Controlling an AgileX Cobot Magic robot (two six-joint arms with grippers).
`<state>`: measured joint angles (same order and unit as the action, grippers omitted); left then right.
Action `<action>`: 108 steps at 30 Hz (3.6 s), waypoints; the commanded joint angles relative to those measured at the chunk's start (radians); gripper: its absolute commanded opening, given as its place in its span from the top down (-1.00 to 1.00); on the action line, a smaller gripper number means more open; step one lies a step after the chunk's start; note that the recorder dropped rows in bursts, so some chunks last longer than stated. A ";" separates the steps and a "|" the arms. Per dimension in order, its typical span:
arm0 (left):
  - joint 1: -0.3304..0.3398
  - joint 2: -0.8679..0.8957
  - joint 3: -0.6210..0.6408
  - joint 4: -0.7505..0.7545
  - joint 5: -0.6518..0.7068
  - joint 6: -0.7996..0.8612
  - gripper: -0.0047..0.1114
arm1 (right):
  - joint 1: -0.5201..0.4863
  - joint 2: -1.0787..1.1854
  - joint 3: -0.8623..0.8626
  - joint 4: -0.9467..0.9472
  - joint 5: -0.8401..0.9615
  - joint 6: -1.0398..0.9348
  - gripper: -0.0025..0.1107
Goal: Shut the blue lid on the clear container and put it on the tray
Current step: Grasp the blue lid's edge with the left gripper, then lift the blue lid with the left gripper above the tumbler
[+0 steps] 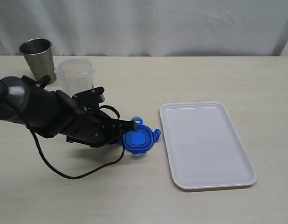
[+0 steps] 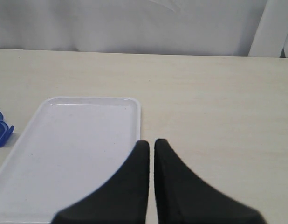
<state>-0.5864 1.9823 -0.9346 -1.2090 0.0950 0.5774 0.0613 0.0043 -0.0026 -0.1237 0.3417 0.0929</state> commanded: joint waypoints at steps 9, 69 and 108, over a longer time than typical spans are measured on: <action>-0.008 0.022 -0.034 -0.008 0.044 -0.003 0.32 | -0.001 -0.004 0.003 0.004 0.000 -0.001 0.88; -0.008 -0.399 -0.034 0.432 0.226 0.265 0.92 | -0.001 -0.004 0.003 0.004 0.000 -0.001 0.88; 0.249 -0.437 -0.135 1.216 -0.254 0.793 0.92 | -0.001 -0.004 0.003 0.004 0.000 -0.001 0.88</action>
<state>-0.3383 1.5462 -1.0627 0.0080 -0.1578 1.3358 0.0613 0.0043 -0.0026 -0.1237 0.3417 0.0929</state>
